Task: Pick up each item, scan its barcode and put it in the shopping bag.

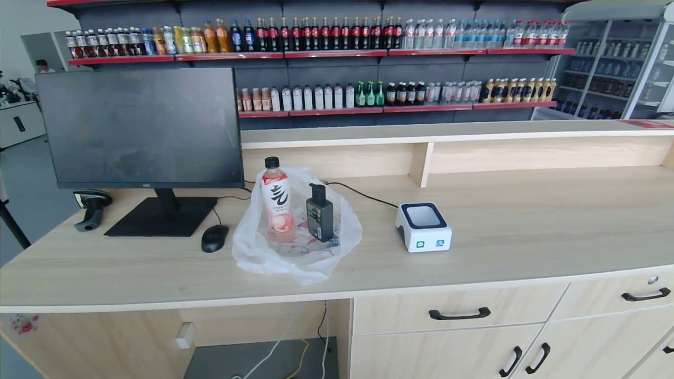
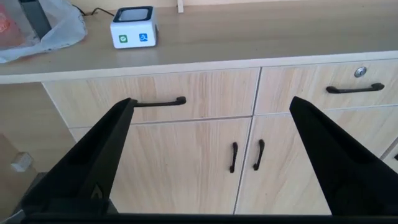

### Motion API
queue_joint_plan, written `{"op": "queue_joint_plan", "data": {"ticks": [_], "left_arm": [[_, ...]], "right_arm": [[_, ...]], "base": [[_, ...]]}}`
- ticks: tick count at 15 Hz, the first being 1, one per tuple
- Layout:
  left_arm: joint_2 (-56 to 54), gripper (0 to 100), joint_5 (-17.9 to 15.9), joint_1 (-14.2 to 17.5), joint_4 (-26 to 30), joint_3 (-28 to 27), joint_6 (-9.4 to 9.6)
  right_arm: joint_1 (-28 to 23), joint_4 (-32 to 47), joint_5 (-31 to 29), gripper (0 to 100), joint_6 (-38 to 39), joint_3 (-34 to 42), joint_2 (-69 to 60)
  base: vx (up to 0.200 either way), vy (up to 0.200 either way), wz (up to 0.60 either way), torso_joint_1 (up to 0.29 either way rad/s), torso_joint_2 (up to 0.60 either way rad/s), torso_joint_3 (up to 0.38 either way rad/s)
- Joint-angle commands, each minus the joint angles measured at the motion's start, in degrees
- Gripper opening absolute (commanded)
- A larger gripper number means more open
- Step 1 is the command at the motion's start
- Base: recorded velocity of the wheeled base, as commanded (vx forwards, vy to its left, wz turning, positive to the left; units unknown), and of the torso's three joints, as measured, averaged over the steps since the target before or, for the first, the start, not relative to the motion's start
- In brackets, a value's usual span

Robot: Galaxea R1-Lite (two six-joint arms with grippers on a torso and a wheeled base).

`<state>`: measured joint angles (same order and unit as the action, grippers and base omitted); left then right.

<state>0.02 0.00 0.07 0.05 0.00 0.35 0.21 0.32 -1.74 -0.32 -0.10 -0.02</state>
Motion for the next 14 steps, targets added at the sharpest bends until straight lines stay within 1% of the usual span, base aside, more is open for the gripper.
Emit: {"op": "queue_joint_plan", "data": {"ticks": [1,13,14], "left_arm": [[-0.02,100,0.0,0.01,0.04,0.0,-0.09],[-0.02,100,0.0,0.01,0.04,0.0,-0.09],[-0.02,100,0.0,-0.07,0.04,0.0,0.17]], "right_arm": [[-0.03,-0.05,-0.01,100,0.05,0.01,0.02],[-0.03,-0.05,-0.01,100,-0.03,0.01,0.02],[-0.03,-0.05,-0.01,100,-0.03,0.01,0.02]], "base": [[0.0,-0.2,0.0,0.002,0.0,0.002],[0.0,-0.2,0.0,0.002,0.0,0.003],[0.0,0.0,0.0,0.0,0.0,0.0]]}}
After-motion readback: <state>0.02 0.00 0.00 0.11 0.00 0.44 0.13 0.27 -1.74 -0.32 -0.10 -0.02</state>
